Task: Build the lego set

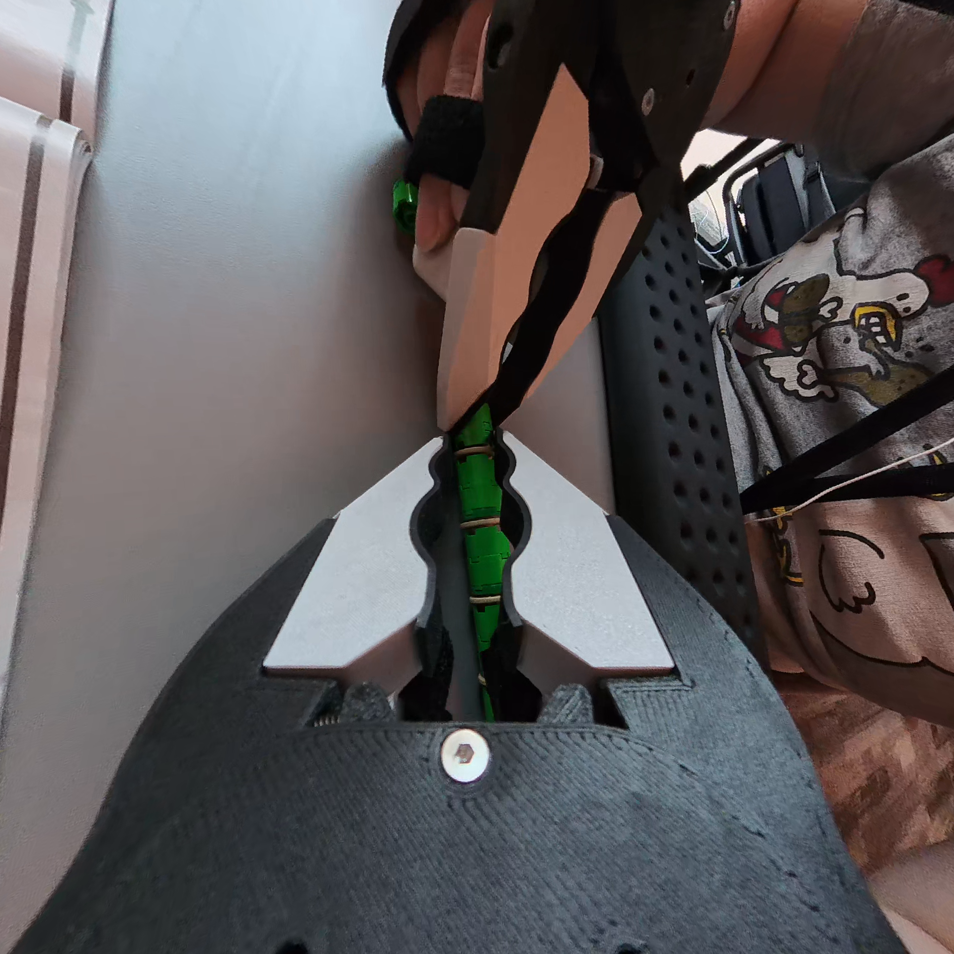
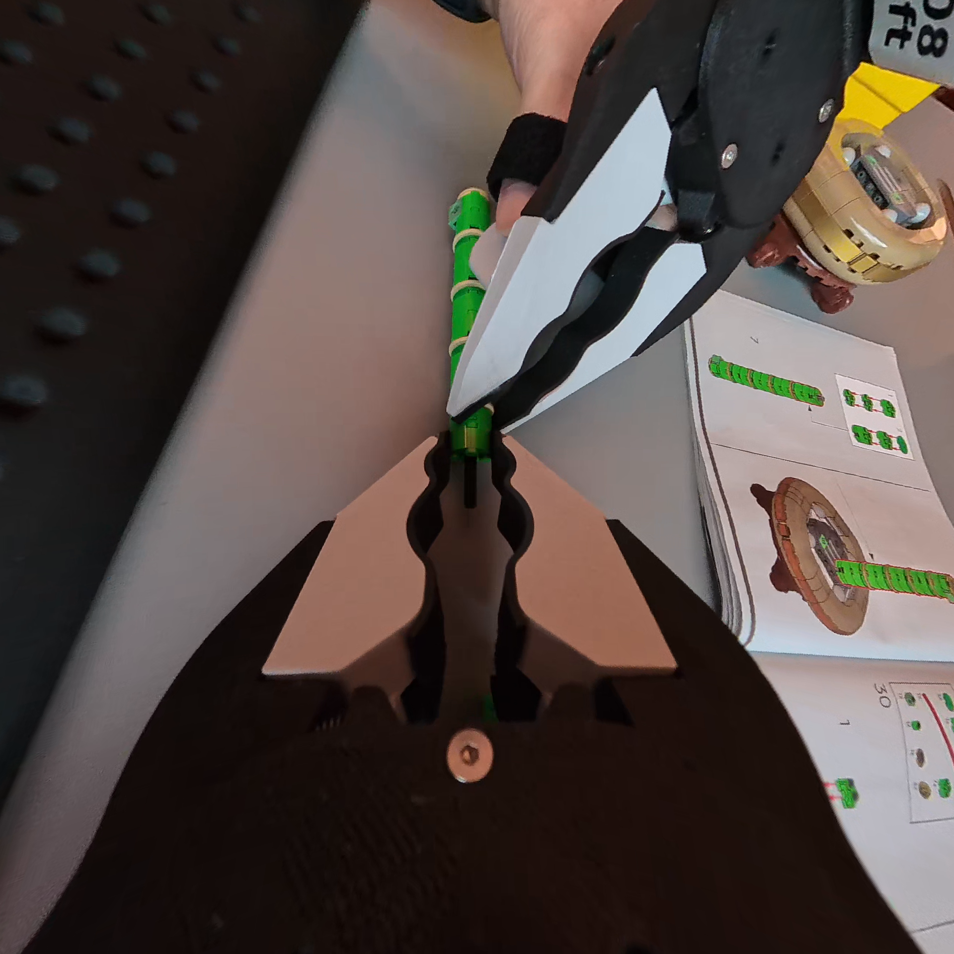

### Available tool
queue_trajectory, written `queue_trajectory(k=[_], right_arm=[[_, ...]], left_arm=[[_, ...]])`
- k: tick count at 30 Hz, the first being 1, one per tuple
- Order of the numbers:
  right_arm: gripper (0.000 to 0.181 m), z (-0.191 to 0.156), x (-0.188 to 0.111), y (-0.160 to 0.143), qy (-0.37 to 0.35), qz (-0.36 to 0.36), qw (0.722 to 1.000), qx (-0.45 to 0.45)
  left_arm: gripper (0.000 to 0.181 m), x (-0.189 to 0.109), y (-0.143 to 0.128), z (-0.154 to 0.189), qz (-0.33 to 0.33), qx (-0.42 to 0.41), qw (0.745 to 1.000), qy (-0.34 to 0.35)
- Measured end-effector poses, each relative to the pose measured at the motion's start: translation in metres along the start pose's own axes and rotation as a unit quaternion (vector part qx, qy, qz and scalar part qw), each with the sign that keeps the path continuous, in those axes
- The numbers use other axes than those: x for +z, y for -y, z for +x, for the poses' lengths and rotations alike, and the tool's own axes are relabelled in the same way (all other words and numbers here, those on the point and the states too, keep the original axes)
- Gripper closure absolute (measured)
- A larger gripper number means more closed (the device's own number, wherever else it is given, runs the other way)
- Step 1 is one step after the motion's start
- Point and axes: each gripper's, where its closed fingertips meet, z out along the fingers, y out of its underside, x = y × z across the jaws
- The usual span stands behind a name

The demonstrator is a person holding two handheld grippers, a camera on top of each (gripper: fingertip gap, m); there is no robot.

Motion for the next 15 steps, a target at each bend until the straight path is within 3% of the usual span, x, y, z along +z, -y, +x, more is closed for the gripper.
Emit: queue_trajectory(k=[15], right_arm=[[0.165,-0.0048,-0.0094,-0.0035,-0.012,0.011,1.000,-0.015]], left_arm=[[0.166,0.0061,0.0026,0.0040,0.012,0.008,1.000,-0.006]])
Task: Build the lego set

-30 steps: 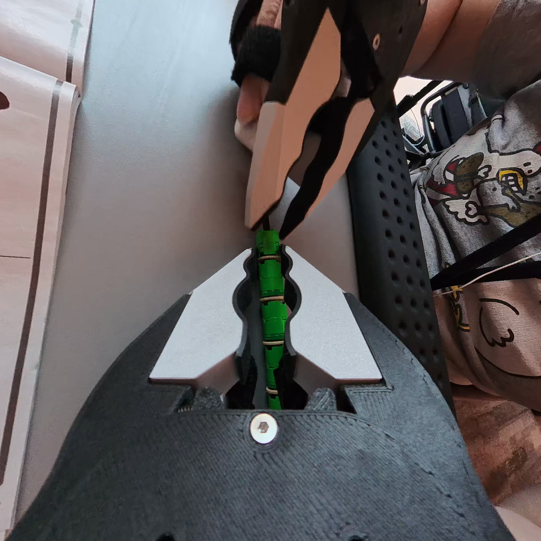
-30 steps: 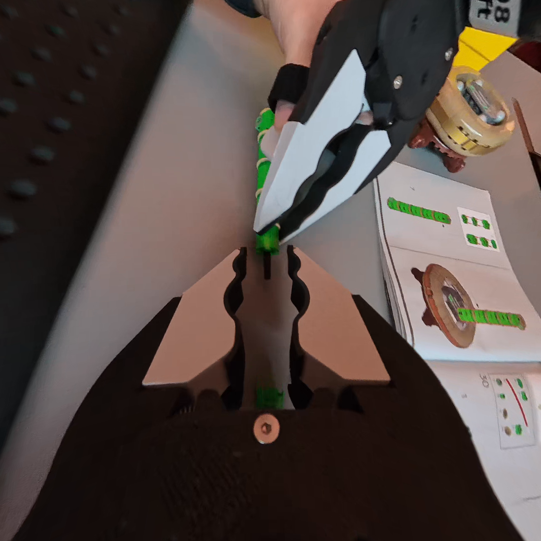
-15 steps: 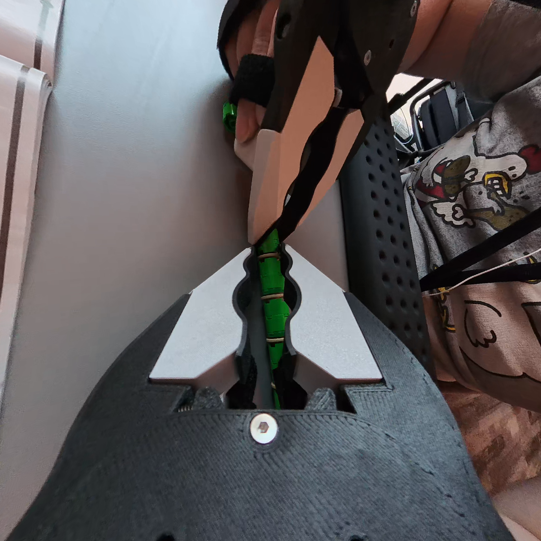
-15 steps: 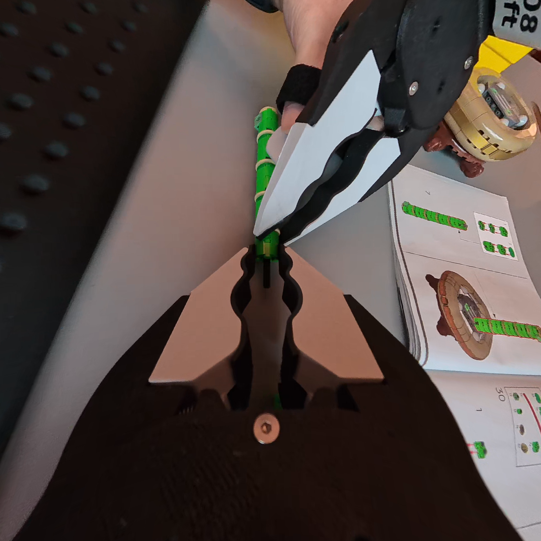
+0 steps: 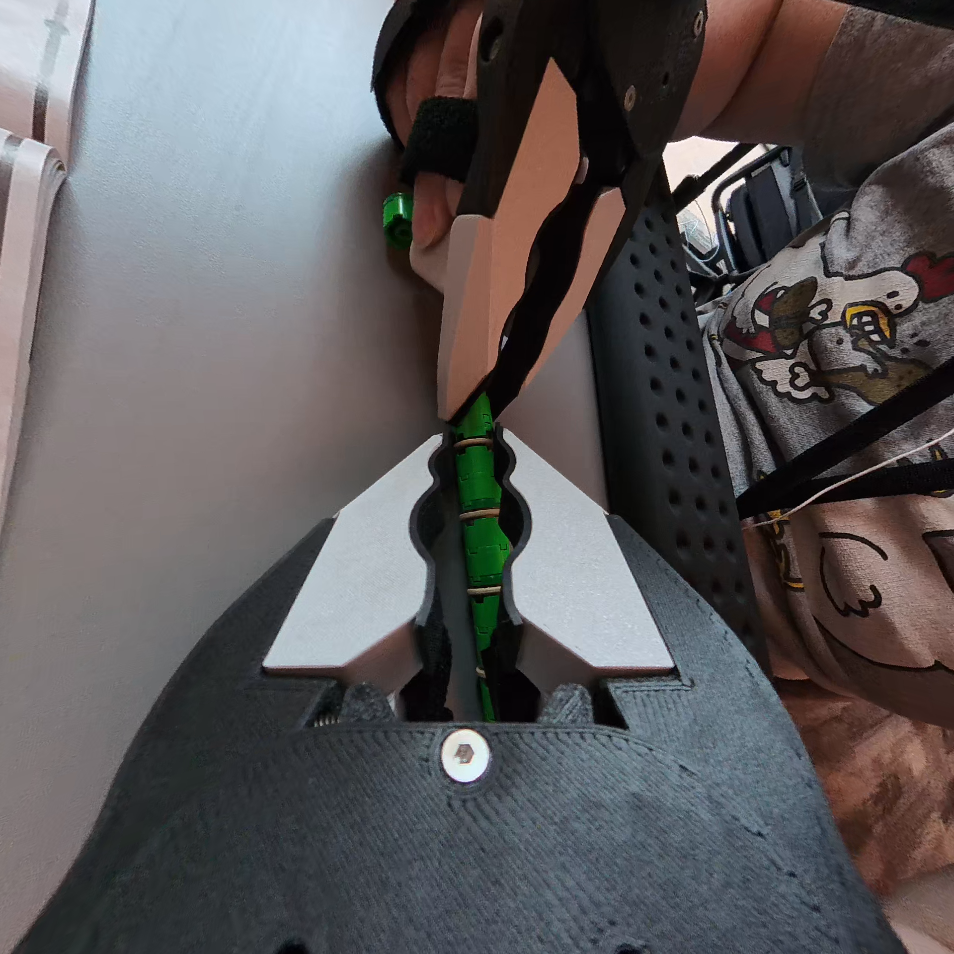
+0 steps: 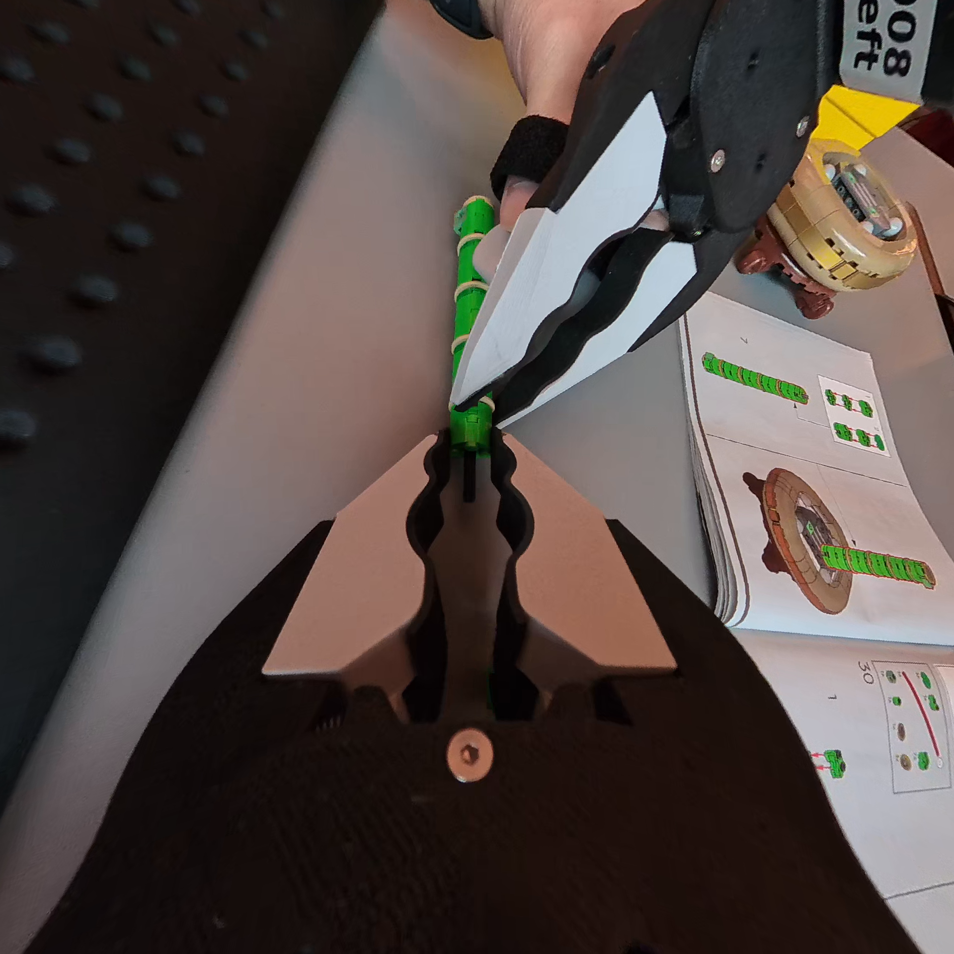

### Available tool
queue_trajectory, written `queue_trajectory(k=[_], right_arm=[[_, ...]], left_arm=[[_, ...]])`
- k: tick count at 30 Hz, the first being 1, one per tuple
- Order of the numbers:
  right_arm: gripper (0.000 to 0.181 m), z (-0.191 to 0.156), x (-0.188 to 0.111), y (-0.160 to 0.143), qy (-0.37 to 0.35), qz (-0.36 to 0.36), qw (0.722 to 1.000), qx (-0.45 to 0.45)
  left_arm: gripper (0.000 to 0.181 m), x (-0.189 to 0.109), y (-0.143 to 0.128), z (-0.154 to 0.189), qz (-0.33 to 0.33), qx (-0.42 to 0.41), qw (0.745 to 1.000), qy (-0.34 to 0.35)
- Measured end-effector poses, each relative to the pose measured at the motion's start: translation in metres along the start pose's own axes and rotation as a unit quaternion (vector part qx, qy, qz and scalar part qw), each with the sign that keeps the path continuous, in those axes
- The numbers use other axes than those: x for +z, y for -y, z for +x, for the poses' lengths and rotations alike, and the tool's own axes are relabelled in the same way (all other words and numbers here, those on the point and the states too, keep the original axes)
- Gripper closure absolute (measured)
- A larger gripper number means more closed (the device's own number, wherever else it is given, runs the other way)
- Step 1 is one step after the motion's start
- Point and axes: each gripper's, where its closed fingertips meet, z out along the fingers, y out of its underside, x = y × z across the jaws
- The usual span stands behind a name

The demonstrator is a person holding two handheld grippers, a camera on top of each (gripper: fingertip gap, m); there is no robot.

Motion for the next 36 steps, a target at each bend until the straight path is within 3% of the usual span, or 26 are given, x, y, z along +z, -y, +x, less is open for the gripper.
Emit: queue_trajectory(k=[20,21,22,23,25,28,36], right_arm=[[0.166,0.000,-0.006,-0.003,-0.010,0.001,1.000,-0.003],[0.167,0.001,-0.011,-0.009,-0.011,-0.007,1.000,-0.004],[0.166,0.014,-0.022,-0.024,-0.041,-0.020,0.999,0.009],[0.166,0.024,-0.033,-0.037,-0.058,-0.025,0.997,0.042],[0.167,0.028,-0.039,-0.028,-0.059,0.009,0.997,0.053],[0.167,0.028,-0.030,-0.034,-0.059,-0.030,0.998,0.016],[0.166,0.024,-0.026,-0.032,-0.041,-0.034,0.998,0.021]], left_arm=[[0.166,0.001,0.000,0.000,0.008,0.009,1.000,0.000],[0.175,-0.005,-0.004,-0.003,-0.003,0.009,1.000,0.007],[0.179,-0.024,-0.018,-0.024,-0.025,0.006,0.997,0.069],[0.181,-0.042,-0.020,-0.032,0.008,-0.008,0.996,0.090],[0.181,-0.046,-0.009,-0.008,0.069,-0.015,0.997,0.007],[0.181,-0.039,-0.010,-0.005,0.025,0.027,0.999,0.023],[0.159,-0.074,-0.004,-0.020,0.093,-0.018,0.994,0.058]])
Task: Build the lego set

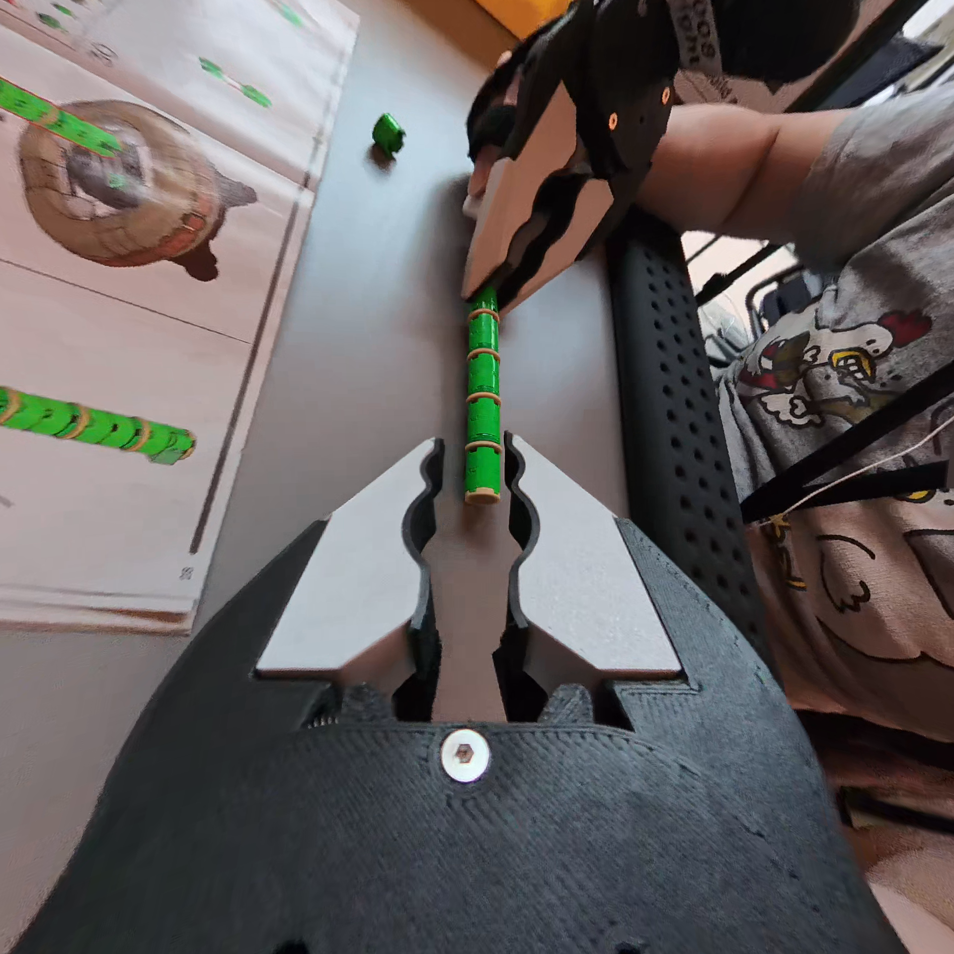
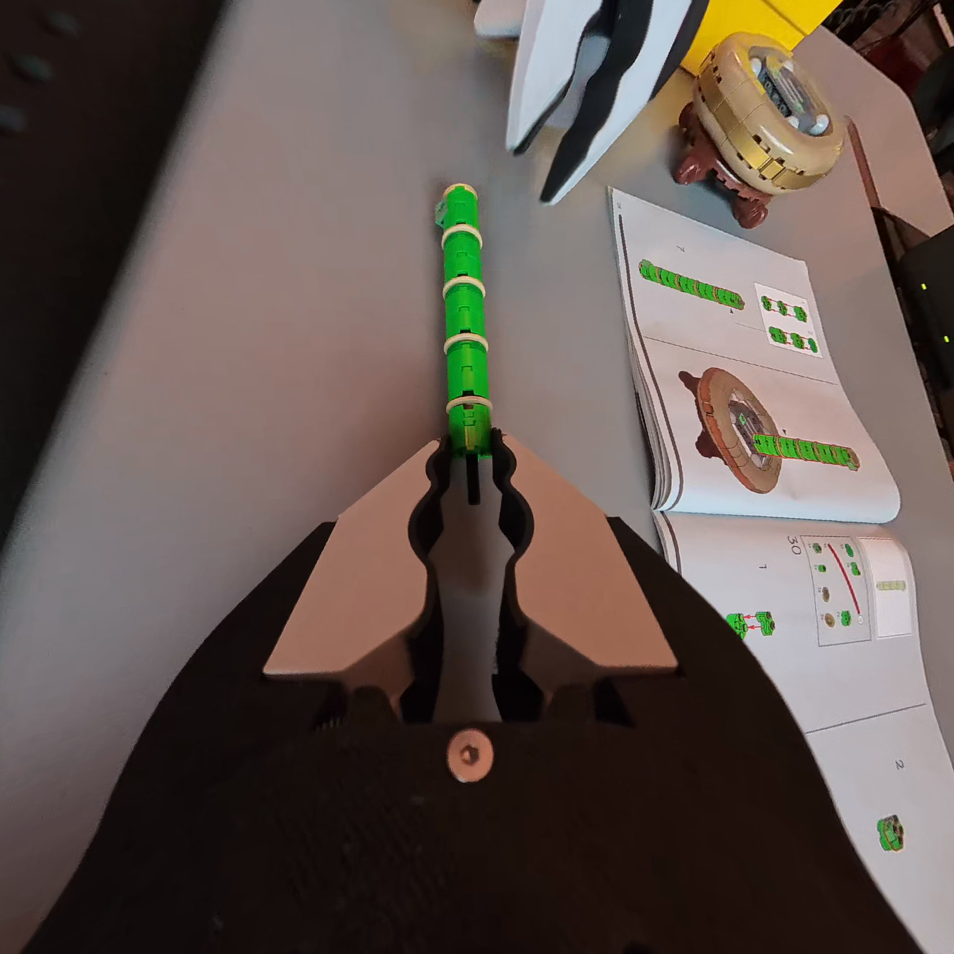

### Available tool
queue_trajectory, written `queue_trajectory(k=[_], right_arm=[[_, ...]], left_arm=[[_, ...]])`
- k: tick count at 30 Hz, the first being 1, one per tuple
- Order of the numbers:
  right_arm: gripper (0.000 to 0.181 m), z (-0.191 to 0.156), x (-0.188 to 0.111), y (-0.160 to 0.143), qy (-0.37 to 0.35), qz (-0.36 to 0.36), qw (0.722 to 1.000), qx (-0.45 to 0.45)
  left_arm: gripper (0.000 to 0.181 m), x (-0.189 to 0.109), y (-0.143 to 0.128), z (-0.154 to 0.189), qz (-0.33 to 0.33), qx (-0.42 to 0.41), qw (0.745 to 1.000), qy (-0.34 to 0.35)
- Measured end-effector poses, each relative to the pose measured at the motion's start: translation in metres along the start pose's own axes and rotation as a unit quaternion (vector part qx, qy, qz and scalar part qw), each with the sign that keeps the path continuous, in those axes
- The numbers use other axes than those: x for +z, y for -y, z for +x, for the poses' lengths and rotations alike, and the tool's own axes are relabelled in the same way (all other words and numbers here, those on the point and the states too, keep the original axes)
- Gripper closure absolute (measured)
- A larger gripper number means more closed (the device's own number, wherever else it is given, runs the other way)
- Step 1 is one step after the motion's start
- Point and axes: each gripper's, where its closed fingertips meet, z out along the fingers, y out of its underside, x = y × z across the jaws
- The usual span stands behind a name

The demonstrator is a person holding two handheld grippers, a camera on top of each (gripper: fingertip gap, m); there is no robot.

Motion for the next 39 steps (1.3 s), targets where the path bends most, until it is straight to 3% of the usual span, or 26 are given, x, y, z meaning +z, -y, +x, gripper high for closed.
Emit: queue_trajectory(k=[5,10,13,16,20,26,35,39], right_arm=[[0.165,-0.001,0.003,0.006,0.003,0.002,1.000,0.009],[0.165,-0.003,0.006,0.006,0.006,0.001,1.000,0.018],[0.157,-0.001,0.005,0.007,0.003,0.007,1.000,0.027],[0.155,-0.001,0.004,0.006,0.014,0.015,0.999,0.047],[0.155,0.005,0.001,0.004,0.016,0.023,0.997,0.069],[0.163,0.001,0.002,0.002,0.035,0.014,0.997,0.074],[0.167,-0.002,0.002,0.001,0.040,0.010,0.997,0.067],[0.167,-0.003,0.002,0.001,0.043,0.011,0.997,0.063]], left_arm=[[0.146,-0.005,0.024,0.006,0.066,-0.005,0.998,-0.007],[0.145,0.032,0.018,0.014,-0.011,0.076,0.996,0.041],[0.146,0.037,0.011,0.004,-0.041,0.104,0.990,0.082],[0.146,0.023,0.006,-0.002,-0.024,0.074,0.994,0.081],[0.142,-0.005,-0.013,-0.007,-0.030,-0.026,0.998,0.055],[0.150,-0.020,-0.025,0.001,-0.021,-0.049,0.997,0.059],[0.172,0.002,-0.044,0.008,-0.074,-0.042,0.996,0.021],[0.181,0.001,-0.040,0.010,-0.060,-0.039,0.997,0.007]])
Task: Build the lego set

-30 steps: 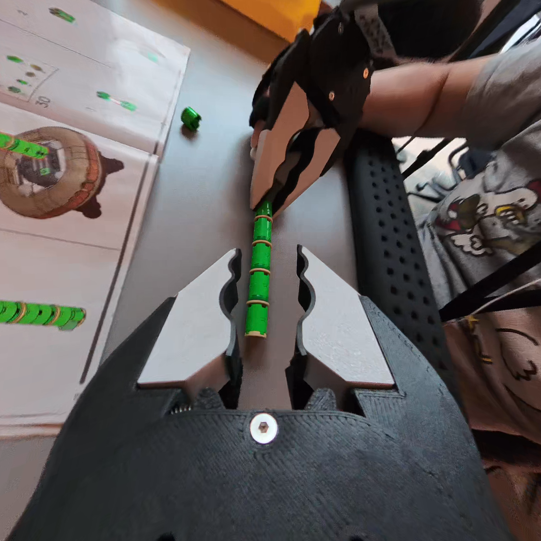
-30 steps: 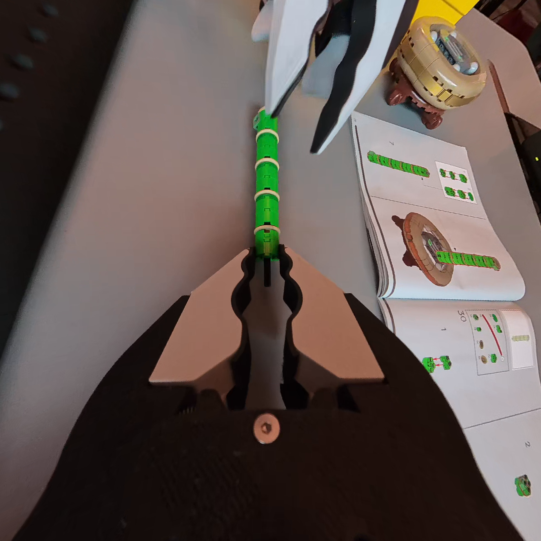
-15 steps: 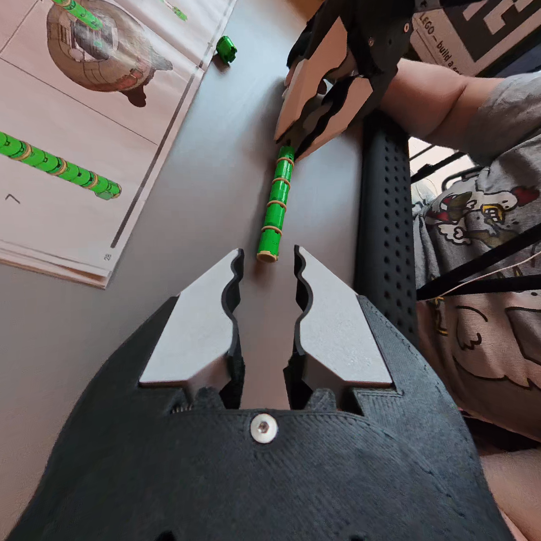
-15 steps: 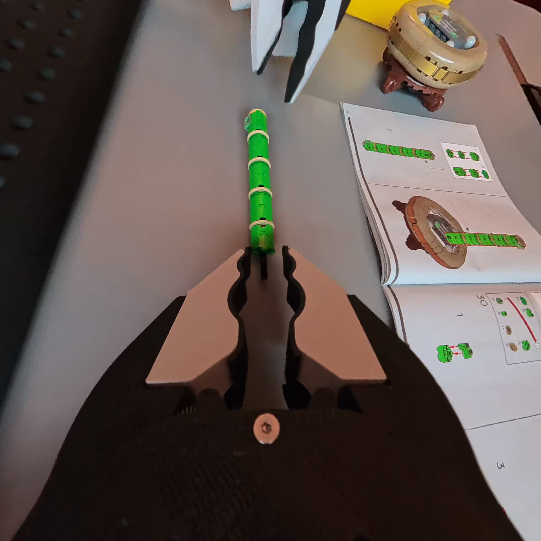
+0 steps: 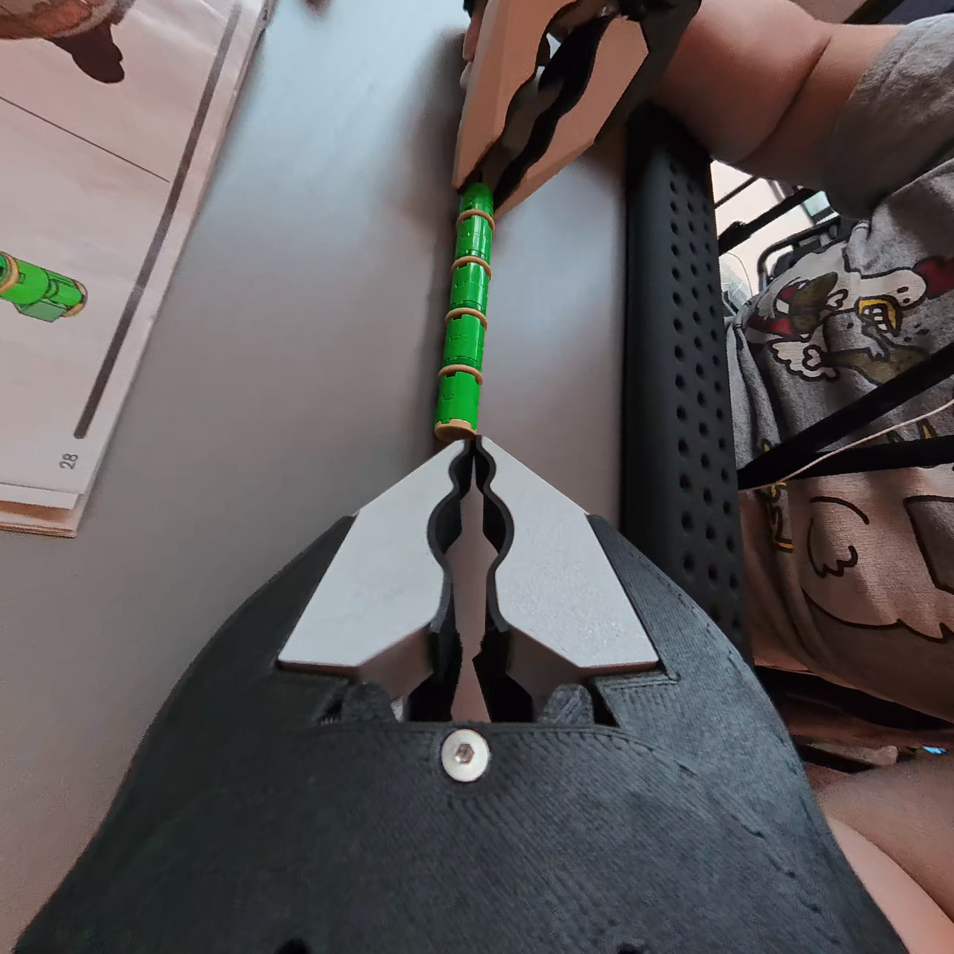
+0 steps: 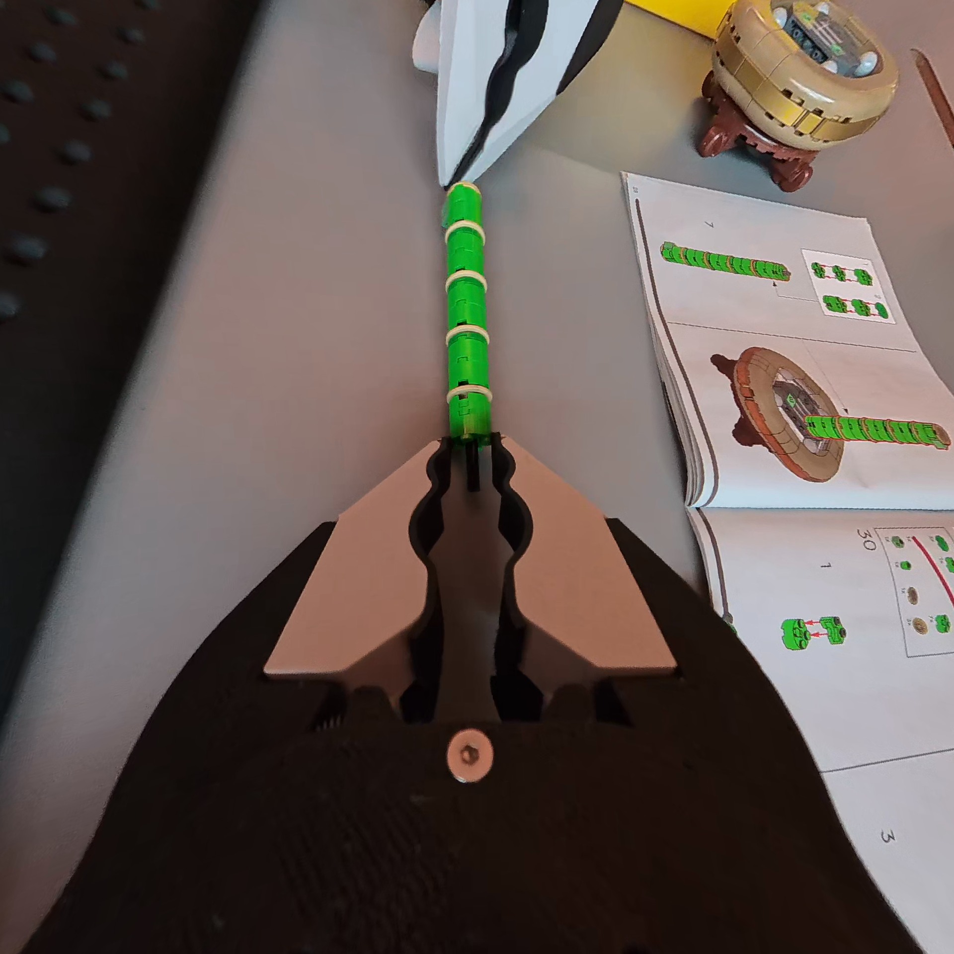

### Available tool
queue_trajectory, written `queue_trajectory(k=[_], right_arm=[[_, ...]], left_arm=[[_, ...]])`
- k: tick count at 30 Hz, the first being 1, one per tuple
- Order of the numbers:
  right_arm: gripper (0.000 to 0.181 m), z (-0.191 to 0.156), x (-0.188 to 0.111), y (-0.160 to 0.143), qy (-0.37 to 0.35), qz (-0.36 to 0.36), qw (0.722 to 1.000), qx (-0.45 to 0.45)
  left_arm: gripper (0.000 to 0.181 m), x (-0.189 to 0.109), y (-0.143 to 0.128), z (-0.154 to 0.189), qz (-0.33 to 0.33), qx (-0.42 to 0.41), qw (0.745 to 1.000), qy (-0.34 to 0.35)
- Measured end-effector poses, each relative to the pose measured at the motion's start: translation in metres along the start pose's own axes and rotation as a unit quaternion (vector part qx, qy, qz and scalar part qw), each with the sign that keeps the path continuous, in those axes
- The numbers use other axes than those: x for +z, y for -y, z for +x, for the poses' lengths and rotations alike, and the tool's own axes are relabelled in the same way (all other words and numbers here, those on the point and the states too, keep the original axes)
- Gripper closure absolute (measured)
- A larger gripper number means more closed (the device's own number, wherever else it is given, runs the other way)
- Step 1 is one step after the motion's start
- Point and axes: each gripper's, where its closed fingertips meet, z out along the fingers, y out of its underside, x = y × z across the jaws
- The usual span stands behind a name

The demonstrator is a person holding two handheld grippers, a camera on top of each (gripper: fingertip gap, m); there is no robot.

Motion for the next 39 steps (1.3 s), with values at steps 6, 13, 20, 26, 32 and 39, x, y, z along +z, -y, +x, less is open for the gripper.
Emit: queue_trajectory(k=[6,13,20,26,32,39], right_arm=[[0.167,0.001,0.000,0.000,-0.005,-0.005,1.000,0.000],[0.167,-0.001,0.003,0.002,0.011,-0.004,1.000,0.027],[0.158,-0.003,0.001,0.004,0.017,0.003,0.999,0.046],[0.156,-0.005,-0.006,0.011,0.031,0.036,0.997,0.060],[0.154,-0.004,-0.001,0.013,0.040,0.036,0.997,0.058],[0.166,-0.004,0.004,0.008,0.039,0.011,0.998,0.051]], left_arm=[[0.181,0.001,0.002,-0.001,-0.001,0.012,1.000,0.011],[0.164,-0.010,0.005,-0.010,0.010,0.008,0.999,0.047],[0.146,-0.027,0.067,0.015,0.125,0.100,0.979,0.123],[0.134,0.058,0.074,0.015,0.007,0.197,0.962,0.191],[0.139,0.080,0.063,-0.004,-0.037,0.201,0.957,0.205],[0.165,0.086,0.064,-0.003,-0.047,0.263,0.939,0.216]])
